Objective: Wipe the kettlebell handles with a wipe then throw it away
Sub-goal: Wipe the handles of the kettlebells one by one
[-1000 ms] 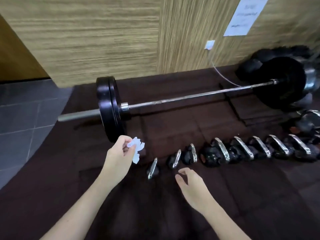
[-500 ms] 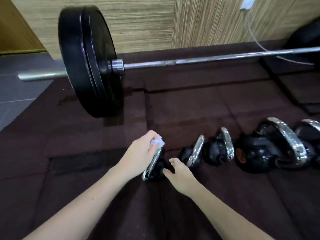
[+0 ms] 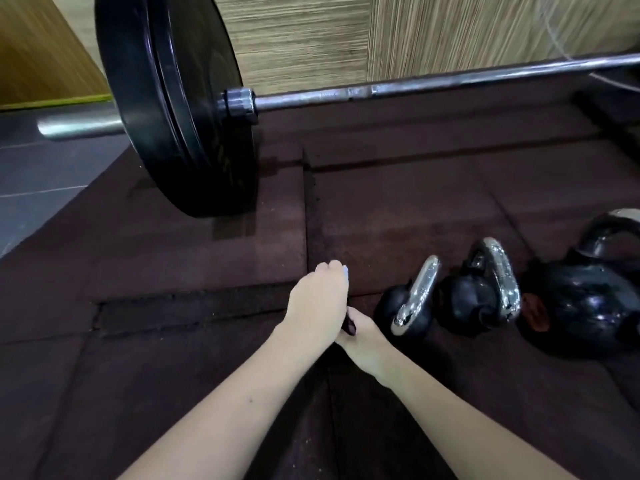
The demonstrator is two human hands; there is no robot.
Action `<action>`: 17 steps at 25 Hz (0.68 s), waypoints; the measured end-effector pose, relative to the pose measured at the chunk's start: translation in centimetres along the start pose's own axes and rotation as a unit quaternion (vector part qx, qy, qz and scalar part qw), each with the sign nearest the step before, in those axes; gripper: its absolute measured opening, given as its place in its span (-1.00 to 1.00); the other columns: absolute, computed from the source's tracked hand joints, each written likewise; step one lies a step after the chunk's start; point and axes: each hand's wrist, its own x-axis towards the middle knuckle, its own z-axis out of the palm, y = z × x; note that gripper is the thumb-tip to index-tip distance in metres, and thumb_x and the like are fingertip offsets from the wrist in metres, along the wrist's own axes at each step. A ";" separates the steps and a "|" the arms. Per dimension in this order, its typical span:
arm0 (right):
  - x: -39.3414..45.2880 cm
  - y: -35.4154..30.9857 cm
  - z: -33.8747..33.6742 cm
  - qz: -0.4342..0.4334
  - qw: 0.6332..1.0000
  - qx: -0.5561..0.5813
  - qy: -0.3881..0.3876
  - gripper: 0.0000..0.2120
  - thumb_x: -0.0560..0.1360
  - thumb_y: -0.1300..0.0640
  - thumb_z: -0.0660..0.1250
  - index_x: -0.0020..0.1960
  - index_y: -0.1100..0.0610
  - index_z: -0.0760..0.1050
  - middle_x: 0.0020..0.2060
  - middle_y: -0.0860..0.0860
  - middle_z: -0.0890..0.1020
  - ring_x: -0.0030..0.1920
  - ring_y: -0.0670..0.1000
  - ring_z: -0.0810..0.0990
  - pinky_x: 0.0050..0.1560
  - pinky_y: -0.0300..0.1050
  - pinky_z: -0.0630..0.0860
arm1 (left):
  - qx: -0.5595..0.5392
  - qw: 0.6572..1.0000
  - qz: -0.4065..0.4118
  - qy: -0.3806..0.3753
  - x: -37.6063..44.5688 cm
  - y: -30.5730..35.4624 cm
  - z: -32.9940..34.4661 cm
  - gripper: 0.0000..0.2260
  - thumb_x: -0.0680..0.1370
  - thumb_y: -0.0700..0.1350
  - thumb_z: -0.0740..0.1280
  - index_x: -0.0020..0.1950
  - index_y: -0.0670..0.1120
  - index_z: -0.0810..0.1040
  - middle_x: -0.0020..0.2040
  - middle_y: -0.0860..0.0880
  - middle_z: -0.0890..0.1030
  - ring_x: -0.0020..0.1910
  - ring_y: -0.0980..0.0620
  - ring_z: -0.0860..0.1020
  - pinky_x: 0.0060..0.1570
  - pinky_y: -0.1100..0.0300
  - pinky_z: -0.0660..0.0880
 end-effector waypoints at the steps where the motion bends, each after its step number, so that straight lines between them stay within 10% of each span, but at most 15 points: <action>1: 0.2 0.1 0.0 -0.001 1.000 -0.002 -0.005 -0.30 0.31 -0.31 0.34 0.39 -0.06 0.45 0.24 -0.12 0.63 0.29 -0.09 0.54 0.39 -0.01 0.45 | 0.009 1.000 0.000 0.004 -0.8 0.0 0.6 -0.84 0.54 -0.11 0.46 -0.03 -0.13 0.51 -0.23 -0.03 0.50 -0.36 -0.01 0.62 -0.49 0.12 0.47; 6: 0.8 0.5 0.2 -0.012 1.000 0.002 -0.019 -0.37 0.30 -0.31 0.34 0.32 -0.14 0.48 0.15 -0.18 0.66 0.21 -0.15 0.59 0.36 -0.02 0.48 | -0.145 0.974 -0.141 0.100 -10.3 -2.9 2.3 -0.64 0.64 0.12 0.16 0.44 0.14 0.31 0.06 0.18 0.58 -0.14 0.07 0.65 -0.20 0.19 0.55; 9: 1.1 0.9 0.2 -0.031 0.999 0.022 -0.016 -0.35 0.30 -0.32 0.36 0.33 -0.10 0.49 0.17 -0.15 0.67 0.22 -0.14 0.60 0.39 0.01 0.47 | -0.268 0.940 -0.191 0.094 -11.9 -1.6 2.2 -0.75 0.65 0.14 0.14 0.26 0.46 0.23 -0.03 0.29 0.60 -0.12 0.12 0.61 -0.20 0.34 0.43; 14: 0.9 1.0 0.3 -0.025 0.999 0.019 -0.020 -0.36 0.33 -0.32 0.36 0.36 -0.12 0.46 0.22 -0.15 0.64 0.27 -0.09 0.58 0.39 0.04 0.46 | 0.121 0.981 -0.134 0.074 -5.3 -0.4 1.3 -0.81 0.66 0.04 0.15 0.23 0.04 0.40 -0.01 0.04 0.58 -0.25 0.01 0.67 -0.41 0.14 0.46; 17: 0.0 -0.4 -0.1 -0.018 0.999 -0.019 -0.024 -0.40 0.46 -0.25 0.32 0.45 -0.10 0.37 0.31 -0.11 0.57 0.35 -0.03 0.50 0.39 -0.02 0.41 | 0.183 0.975 -0.119 -0.052 1.1 1.9 -0.5 -0.76 0.73 -0.01 0.07 0.25 -0.10 0.44 0.13 -0.07 0.60 0.03 -0.13 0.66 -0.22 0.09 0.35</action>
